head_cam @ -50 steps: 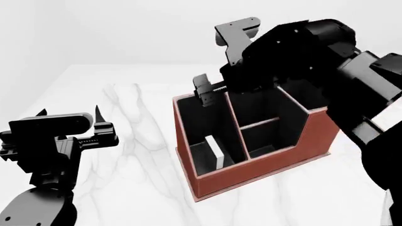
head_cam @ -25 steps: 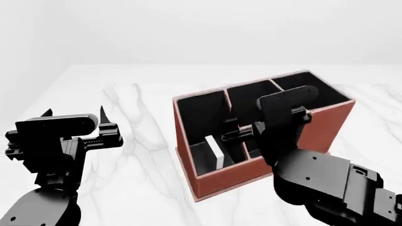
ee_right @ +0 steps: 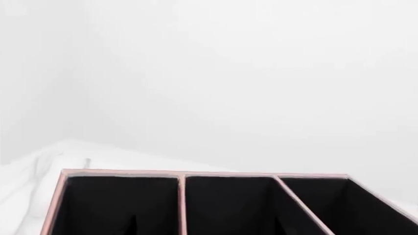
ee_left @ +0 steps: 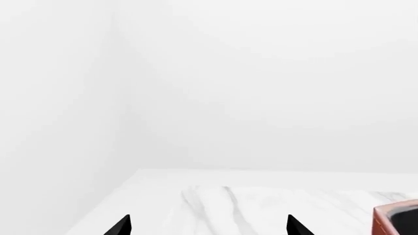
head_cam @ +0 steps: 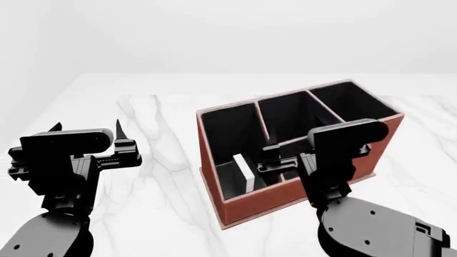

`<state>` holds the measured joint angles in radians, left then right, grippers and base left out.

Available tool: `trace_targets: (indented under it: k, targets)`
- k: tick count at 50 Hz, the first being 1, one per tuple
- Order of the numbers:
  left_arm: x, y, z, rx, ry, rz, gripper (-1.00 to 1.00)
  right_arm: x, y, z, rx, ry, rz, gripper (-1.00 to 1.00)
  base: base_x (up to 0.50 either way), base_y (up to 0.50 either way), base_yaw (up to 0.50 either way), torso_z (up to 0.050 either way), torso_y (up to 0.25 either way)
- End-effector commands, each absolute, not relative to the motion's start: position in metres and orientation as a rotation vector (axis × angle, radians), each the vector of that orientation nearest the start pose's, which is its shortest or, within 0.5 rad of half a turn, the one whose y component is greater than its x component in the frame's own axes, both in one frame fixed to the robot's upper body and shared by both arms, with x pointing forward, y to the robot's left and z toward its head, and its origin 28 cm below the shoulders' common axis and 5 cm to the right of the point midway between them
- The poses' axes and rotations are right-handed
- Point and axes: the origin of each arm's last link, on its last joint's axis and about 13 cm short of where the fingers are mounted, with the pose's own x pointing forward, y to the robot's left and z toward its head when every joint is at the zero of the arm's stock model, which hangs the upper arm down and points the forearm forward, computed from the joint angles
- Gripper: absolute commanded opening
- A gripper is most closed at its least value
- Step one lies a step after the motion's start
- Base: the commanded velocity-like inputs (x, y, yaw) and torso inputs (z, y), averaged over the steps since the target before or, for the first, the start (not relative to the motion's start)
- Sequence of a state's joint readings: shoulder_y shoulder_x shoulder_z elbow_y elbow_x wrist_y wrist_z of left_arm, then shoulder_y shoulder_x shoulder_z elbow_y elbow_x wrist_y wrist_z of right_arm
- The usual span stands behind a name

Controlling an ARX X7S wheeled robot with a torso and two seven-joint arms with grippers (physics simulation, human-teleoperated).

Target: Pick up the book and place it in the left compartment of the caddy.

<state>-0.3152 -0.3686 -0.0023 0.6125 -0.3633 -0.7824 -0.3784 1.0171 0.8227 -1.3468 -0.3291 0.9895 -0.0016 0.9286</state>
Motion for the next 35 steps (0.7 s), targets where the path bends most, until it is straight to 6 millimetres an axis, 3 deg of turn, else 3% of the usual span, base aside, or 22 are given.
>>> trace_targets:
  k: [1,9,11,18,35]
  targets:
    - [0.234,0.253,0.164,0.095,-0.128,0.195,1.00,0.249,-0.094,0.157,-0.135,-0.128,0.120,1.00,0.00,0.00,0.00,0.000,0.000]
    - [0.234,0.252,0.165,0.097,-0.131,0.192,1.00,0.247,-0.095,0.158,-0.130,-0.160,0.107,1.00,0.00,0.00,0.00,0.000,0.000]
    - [0.233,0.251,0.166,0.095,-0.140,0.186,1.00,0.242,-0.095,0.163,-0.093,-0.311,0.114,1.00,0.00,0.00,0.00,0.000,0.000]
    - [0.230,0.249,0.167,0.105,-0.172,0.150,1.00,0.230,-0.099,0.178,0.003,-0.482,0.089,1.00,0.00,0.00,0.00,0.000,0.000]
    - [0.231,0.249,0.166,0.106,-0.166,0.149,1.00,0.226,-0.099,0.181,0.002,-0.510,0.087,1.00,0.00,0.00,0.00,0.000,0.000]
